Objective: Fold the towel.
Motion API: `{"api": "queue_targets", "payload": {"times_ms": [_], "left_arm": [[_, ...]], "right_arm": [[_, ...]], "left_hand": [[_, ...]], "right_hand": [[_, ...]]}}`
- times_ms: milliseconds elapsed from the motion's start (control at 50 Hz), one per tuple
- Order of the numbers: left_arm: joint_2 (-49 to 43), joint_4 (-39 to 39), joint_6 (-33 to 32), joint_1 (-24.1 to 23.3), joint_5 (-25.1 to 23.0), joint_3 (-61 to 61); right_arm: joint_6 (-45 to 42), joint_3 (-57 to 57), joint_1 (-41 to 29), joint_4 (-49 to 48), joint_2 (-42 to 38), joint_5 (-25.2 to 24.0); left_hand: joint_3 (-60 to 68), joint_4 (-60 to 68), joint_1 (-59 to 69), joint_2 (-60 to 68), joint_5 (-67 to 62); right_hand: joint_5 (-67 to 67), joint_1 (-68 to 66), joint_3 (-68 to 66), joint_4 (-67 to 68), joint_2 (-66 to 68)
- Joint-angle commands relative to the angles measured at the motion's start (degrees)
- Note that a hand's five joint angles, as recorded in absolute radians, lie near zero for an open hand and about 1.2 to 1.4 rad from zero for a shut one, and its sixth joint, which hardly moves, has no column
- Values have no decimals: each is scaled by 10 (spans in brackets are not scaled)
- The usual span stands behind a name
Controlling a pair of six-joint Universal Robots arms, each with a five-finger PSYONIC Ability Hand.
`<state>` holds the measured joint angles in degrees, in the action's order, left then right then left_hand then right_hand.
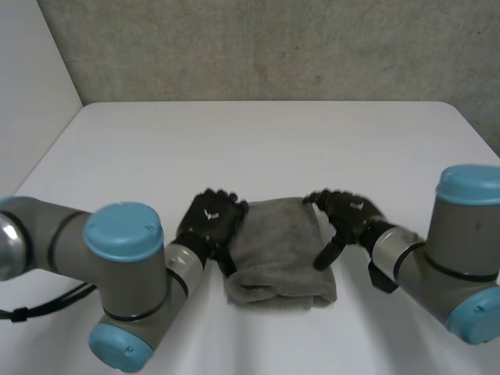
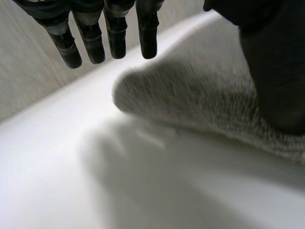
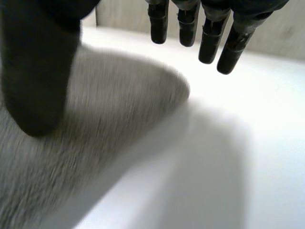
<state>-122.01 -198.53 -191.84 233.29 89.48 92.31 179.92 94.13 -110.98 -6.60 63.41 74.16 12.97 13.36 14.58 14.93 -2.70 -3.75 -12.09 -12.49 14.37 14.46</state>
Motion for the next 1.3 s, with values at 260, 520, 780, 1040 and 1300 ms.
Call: {"api": "queue_targets", "payload": {"times_ms": [260, 520, 780, 1040, 1300], "left_arm": [[213, 128, 153, 70, 10, -85], [210, 208, 189, 111, 13, -123], [208, 208, 189, 113, 13, -124], [209, 208, 189, 119, 12, -122], [207, 178, 184, 119, -11, -79]], "right_arm": [[-3, -106, 3, 88, 186, 104], [-23, -120, 4, 92, 183, 125], [-22, -119, 11, 93, 182, 125], [-23, -118, 10, 94, 186, 125], [-26, -83, 1, 98, 93, -11]], "left_hand": [[-30, -34, -27, -30, 8], [-30, -34, -27, -30, 8], [-30, -34, -30, -34, 11], [-30, -34, -32, -35, 13], [-30, -34, -32, -35, 13]], "right_hand": [[37, 21, 25, -44, -45], [37, 21, 25, -44, -45], [37, 21, 25, -44, -45], [37, 21, 25, -44, -45], [37, 21, 25, -44, -45]]}}
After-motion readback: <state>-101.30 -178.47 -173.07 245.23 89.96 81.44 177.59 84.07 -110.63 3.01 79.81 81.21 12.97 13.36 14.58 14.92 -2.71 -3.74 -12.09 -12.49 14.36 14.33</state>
